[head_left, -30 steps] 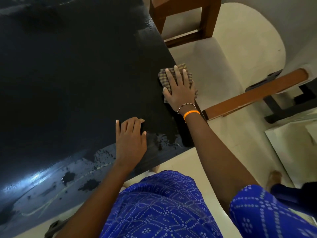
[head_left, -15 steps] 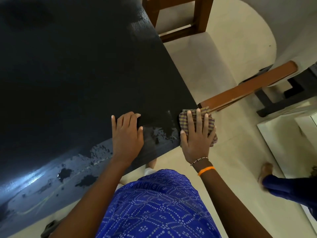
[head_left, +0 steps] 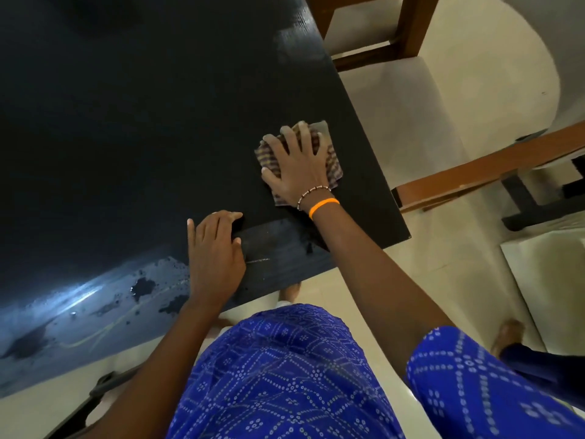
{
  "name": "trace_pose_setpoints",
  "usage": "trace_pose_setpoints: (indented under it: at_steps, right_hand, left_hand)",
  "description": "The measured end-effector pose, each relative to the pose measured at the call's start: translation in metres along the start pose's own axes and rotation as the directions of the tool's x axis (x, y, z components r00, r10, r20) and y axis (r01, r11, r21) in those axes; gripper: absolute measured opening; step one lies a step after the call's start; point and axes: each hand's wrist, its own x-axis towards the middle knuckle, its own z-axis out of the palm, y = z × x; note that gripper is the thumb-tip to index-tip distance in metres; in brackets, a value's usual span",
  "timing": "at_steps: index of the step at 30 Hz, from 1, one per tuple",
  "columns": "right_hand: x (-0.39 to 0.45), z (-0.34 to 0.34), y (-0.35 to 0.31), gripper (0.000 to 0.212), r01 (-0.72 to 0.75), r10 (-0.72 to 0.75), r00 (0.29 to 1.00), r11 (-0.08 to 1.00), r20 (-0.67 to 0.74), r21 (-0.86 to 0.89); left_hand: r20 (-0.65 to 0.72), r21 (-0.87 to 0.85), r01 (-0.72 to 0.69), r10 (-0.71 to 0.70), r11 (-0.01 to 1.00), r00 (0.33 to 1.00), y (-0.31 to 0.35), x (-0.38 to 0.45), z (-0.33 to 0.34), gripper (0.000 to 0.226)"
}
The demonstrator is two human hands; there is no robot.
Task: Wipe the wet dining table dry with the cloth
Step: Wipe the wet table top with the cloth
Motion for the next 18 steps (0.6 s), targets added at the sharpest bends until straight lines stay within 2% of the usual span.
trace_pose_setpoints:
  at_steps: [4, 9, 13, 16, 18]
  right_hand:
    - [-0.031, 0.008, 0.009, 0.063, 0.013, -0.013, 0.999, 1.000, -0.039, 0.006]
    - [-0.107, 0.020, 0.007, 0.065, -0.047, 0.047, 0.998, 0.999, -0.036, -0.016]
    - [-0.166, 0.031, -0.006, 0.065, -0.099, 0.099, 0.995, 0.995, -0.015, -0.004]
    - [-0.162, 0.027, -0.021, 0.064, -0.168, 0.168, 0.986, 0.986, -0.007, 0.003]
    - [-0.140, 0.023, -0.033, 0.064, -0.155, 0.155, 0.988, 0.988, -0.003, -0.023]
  left_hand:
    - [-0.007, -0.024, -0.001, 0.001, 1.000, 1.000, -0.002, -0.009, -0.001, 0.040]
    - [-0.003, -0.092, -0.056, 0.056, 0.994, 0.998, -0.010, -0.023, -0.003, 0.039]
    - [-0.039, -0.112, -0.050, 0.046, 0.992, 0.998, -0.037, -0.041, -0.013, 0.038]
    - [-0.075, -0.137, -0.008, -0.002, 0.991, 0.997, -0.066, -0.056, -0.023, 0.040]
    - [-0.084, -0.138, 0.022, -0.033, 0.990, 0.996, -0.085, -0.066, -0.029, 0.040]
